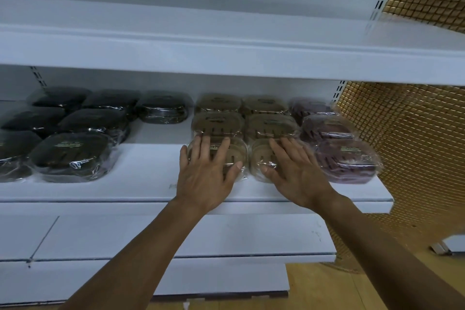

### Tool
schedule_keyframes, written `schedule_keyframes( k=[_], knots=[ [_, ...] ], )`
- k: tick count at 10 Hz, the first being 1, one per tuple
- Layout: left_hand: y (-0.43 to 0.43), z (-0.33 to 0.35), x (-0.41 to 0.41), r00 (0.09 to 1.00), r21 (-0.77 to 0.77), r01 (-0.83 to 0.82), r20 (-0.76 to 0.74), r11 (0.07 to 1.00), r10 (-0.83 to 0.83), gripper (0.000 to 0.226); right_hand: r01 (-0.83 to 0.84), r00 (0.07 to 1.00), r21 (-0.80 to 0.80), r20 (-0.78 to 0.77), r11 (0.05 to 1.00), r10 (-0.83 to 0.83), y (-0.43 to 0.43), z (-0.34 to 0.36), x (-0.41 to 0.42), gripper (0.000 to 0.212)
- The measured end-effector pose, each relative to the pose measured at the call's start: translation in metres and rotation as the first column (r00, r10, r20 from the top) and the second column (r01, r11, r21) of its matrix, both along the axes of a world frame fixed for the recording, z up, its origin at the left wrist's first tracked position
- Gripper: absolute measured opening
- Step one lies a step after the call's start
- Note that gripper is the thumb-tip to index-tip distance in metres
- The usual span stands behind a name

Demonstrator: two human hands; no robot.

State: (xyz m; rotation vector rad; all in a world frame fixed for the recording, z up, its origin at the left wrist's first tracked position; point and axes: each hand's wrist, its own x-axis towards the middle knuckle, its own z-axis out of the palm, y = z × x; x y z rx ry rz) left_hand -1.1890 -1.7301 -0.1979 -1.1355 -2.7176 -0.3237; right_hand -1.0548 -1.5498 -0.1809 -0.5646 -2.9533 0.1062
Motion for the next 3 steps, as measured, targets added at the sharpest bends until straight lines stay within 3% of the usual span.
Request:
schedule_keyframes(
  k=[1,3],
  knots=[
    [0.002,-0.001,0.0,1.0,-0.029,-0.008,0.006,1.0,0.008,0.078,0.001,1.0,0.069,-0.009,0.998,-0.001,0.002,-0.005,-0.002,0.089],
    [0.003,0.01,0.001,0.996,-0.074,0.009,0.084,0.997,-0.002,0.071,-0.004,1.0,0.025,0.025,1.0,0.004,0.005,0.0,-0.009,0.096]
  ],
)
